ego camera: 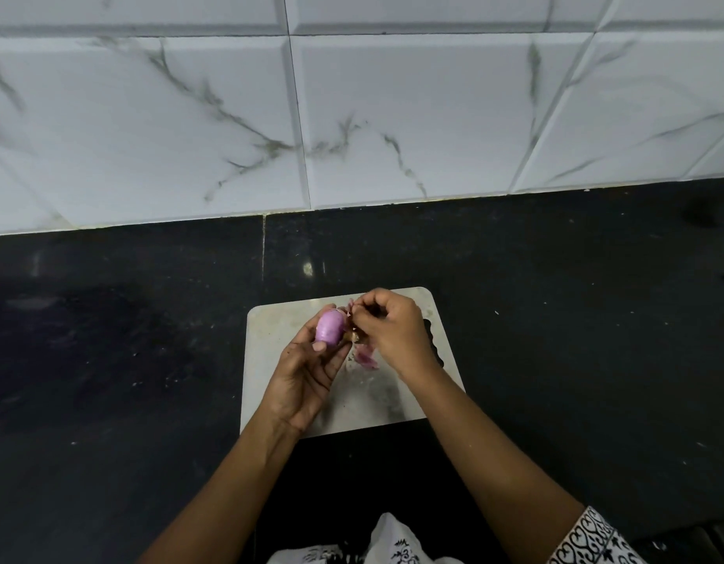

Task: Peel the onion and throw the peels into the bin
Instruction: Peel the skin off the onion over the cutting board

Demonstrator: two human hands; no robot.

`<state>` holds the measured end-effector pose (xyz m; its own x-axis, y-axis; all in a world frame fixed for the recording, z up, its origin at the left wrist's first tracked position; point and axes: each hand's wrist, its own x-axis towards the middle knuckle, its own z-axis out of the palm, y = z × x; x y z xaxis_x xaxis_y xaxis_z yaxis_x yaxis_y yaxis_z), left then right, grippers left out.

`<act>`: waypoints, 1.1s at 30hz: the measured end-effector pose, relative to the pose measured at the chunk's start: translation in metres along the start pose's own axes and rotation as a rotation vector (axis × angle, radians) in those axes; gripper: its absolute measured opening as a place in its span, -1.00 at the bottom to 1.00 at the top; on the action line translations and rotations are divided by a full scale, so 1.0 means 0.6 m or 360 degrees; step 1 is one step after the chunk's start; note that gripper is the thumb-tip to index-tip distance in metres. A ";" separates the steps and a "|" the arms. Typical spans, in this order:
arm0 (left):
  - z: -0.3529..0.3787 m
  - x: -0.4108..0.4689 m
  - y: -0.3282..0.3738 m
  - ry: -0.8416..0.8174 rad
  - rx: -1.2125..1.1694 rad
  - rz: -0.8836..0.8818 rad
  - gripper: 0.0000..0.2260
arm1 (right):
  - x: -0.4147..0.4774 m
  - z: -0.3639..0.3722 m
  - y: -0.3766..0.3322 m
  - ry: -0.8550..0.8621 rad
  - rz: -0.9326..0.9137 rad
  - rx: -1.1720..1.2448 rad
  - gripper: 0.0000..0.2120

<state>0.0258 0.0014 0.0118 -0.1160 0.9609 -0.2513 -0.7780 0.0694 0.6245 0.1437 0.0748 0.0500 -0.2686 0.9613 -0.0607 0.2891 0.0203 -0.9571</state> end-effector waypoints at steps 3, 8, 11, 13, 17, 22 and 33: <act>0.000 0.000 0.001 0.0005 -0.0058 -0.0009 -0.55 | -0.003 -0.014 -0.006 -0.0120 0.0214 0.0226 -0.93; -0.012 0.004 0.010 0.0013 0.0023 0.0018 -0.43 | -0.005 -0.024 0.002 -0.0070 -0.0033 -0.0199 -0.89; -0.021 0.004 0.014 0.0041 0.0091 0.0026 -0.40 | -0.004 -0.024 0.016 -0.0114 -0.0235 -0.0769 -0.87; -0.029 0.005 0.016 0.0060 0.0162 0.0043 -0.36 | -0.004 -0.020 0.025 -0.0332 -0.0199 -0.1083 -0.77; -0.031 0.000 0.019 0.0100 0.0434 0.0115 -0.52 | -0.010 -0.013 0.024 -0.0219 -0.0204 -0.0835 -0.80; -0.009 -0.009 0.021 0.0181 0.0825 0.0372 -0.56 | -0.020 -0.003 -0.005 -0.0295 -0.0117 -0.0270 -0.73; 0.004 -0.018 0.038 0.0123 0.1128 0.0583 -0.53 | -0.012 -0.024 -0.037 -0.0417 -0.0043 -0.0394 -0.71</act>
<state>0.0106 -0.0071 0.0308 -0.3506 0.9362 0.0266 -0.1075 -0.0685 0.9918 0.1524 0.0711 0.0756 -0.4963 0.8572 -0.1372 0.4835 0.1417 -0.8638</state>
